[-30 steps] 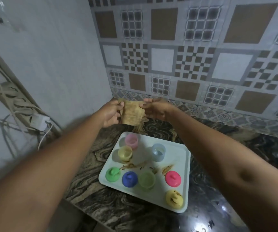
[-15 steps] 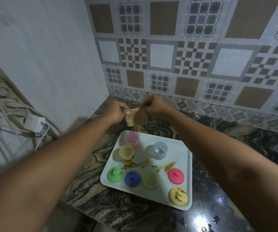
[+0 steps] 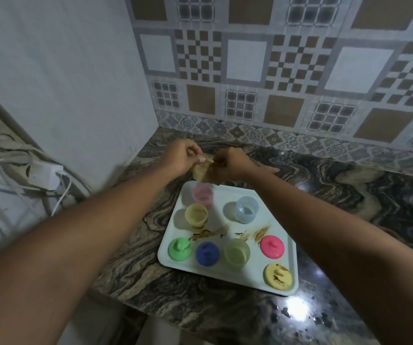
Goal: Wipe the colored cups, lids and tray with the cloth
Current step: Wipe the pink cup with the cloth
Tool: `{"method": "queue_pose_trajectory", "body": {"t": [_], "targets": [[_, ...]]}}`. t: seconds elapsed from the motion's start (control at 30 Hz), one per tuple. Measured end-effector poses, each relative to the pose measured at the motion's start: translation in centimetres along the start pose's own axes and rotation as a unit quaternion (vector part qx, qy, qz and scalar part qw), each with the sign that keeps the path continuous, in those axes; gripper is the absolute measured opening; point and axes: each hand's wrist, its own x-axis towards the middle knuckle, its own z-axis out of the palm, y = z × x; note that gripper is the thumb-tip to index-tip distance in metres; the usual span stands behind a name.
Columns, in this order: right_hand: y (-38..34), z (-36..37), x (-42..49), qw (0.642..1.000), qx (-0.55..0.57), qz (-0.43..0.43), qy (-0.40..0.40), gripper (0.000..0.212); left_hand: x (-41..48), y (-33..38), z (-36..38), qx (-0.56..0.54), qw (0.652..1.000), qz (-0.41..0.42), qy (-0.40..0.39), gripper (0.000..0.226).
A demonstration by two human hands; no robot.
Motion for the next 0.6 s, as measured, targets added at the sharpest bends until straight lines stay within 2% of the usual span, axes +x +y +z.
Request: {"method": "queue_pose_trajectory", "body": {"t": [0.07,0.1,0.17,0.23,0.3,0.47,0.6], "targets": [[0.4,0.3,0.3,0.999,0.013,0.040,0.023,0.017,0.2,-0.7,0.2,0.012,0.999,0.014,0.034,0.038],[0.7,0.5,0.5,0.997,0.022,0.059,0.032,0.018,0.2,-1.2,0.3,0.039,0.998,0.040,0.029,0.038],[1.5,0.7,0.7,0.996,0.032,0.073,0.036,0.022,0.1,-2.4,0.4,0.136,0.981,0.115,-0.076,0.031],[2.3,1.0,0.9,0.995,0.043,0.080,0.035,0.018,-0.1,-3.9,0.5,0.259,0.929,0.169,-0.201,0.038],[2.8,1.1,0.9,0.992,0.071,0.100,0.030,0.007,-0.3,-4.7,0.8,0.345,0.879,0.197,-0.265,0.046],[3.7,2.3,1.3,0.979,0.161,0.121,0.033,0.006,-0.3,-5.9,1.8,0.407,0.836,0.238,-0.281,0.036],[3.9,2.9,1.1,0.959,0.235,0.149,0.044,0.008,-0.4,-6.8,2.6,0.395,0.849,0.247,-0.248,0.026]]}}
